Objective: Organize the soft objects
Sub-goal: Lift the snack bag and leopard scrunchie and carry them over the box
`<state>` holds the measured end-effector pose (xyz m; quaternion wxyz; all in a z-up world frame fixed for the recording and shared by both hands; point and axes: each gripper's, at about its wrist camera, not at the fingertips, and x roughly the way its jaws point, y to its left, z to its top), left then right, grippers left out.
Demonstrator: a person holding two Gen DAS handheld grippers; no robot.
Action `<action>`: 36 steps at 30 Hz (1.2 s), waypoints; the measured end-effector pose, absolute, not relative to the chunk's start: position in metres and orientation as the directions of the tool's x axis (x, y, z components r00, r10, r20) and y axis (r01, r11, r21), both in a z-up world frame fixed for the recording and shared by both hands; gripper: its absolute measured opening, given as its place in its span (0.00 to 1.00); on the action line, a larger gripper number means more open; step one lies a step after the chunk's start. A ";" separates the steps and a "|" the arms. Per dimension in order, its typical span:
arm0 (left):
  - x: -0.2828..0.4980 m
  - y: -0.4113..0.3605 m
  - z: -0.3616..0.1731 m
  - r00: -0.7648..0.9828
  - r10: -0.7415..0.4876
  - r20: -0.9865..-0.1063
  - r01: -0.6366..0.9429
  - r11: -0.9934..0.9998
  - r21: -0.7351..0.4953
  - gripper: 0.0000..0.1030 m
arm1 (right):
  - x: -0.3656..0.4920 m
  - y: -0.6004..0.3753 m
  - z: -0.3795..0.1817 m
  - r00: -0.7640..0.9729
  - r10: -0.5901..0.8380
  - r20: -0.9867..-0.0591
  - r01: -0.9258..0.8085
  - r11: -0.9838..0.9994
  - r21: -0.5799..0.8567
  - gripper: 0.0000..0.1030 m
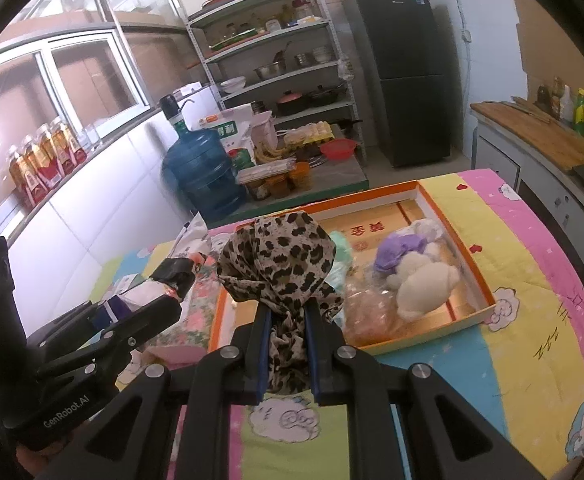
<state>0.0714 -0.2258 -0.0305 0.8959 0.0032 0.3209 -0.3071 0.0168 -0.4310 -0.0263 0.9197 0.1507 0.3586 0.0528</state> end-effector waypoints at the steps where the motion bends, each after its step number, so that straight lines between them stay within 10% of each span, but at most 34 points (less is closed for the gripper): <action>1: 0.073 -0.229 -0.031 0.605 -0.546 -0.579 0.551 0.812 -0.191 0.35 | 0.019 -0.435 -0.027 0.738 0.204 -0.643 0.013 0.948 0.317 0.15; 36: 0.187 -0.270 -0.092 0.596 -0.353 -0.721 0.335 0.926 -0.176 0.35 | 0.144 -0.477 -0.075 0.652 0.263 -0.711 -0.068 0.954 0.291 0.15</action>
